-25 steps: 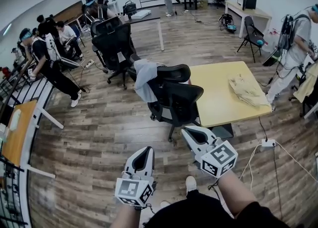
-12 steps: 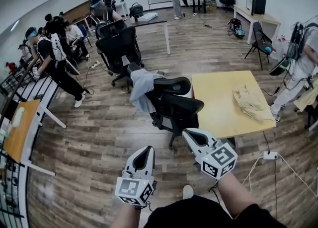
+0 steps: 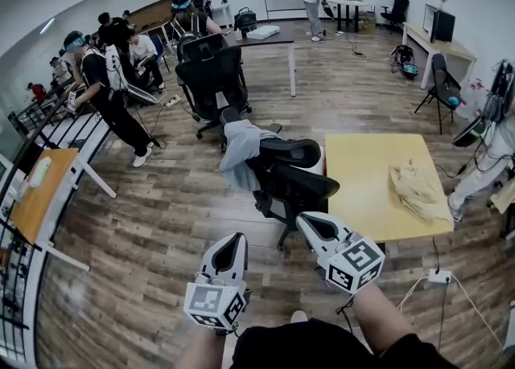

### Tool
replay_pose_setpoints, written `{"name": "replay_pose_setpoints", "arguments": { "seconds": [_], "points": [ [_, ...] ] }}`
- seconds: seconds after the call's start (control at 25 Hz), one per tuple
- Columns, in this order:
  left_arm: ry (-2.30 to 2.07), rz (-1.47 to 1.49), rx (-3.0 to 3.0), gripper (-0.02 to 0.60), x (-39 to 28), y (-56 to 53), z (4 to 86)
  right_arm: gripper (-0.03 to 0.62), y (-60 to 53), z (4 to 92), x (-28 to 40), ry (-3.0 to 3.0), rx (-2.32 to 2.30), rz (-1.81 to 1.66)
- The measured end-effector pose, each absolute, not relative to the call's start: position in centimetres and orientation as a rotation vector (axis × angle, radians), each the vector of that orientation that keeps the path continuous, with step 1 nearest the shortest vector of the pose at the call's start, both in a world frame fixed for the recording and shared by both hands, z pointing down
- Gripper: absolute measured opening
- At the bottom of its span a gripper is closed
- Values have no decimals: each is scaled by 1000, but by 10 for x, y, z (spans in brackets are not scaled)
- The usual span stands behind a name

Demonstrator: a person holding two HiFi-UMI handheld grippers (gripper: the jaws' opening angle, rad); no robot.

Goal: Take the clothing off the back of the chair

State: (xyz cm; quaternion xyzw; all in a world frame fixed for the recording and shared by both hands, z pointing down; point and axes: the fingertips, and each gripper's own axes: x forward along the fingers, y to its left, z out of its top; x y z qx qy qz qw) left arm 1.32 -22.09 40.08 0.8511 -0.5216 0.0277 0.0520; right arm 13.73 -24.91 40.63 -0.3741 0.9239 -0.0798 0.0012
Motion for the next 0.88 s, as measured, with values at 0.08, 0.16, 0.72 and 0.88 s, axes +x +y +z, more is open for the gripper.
{"name": "replay_pose_setpoints", "arguments": {
  "seconds": [0.08,0.16,0.72,0.88],
  "points": [
    [-1618,76,2576,18,10,-226,397,12,-252,405,138,2910,-1158,-247],
    [-1641,73,2566,18,8,-231,395,12,-256,405,139,2912,-1147,-248],
    [-1691,73,2546,161,-12,-292,394,12,-297,410,136,2904,-1175,-262],
    [-1666,112,2554,256,-21,-319,400,12,-315,413,129,2897,-1206,-277]
  ]
}}
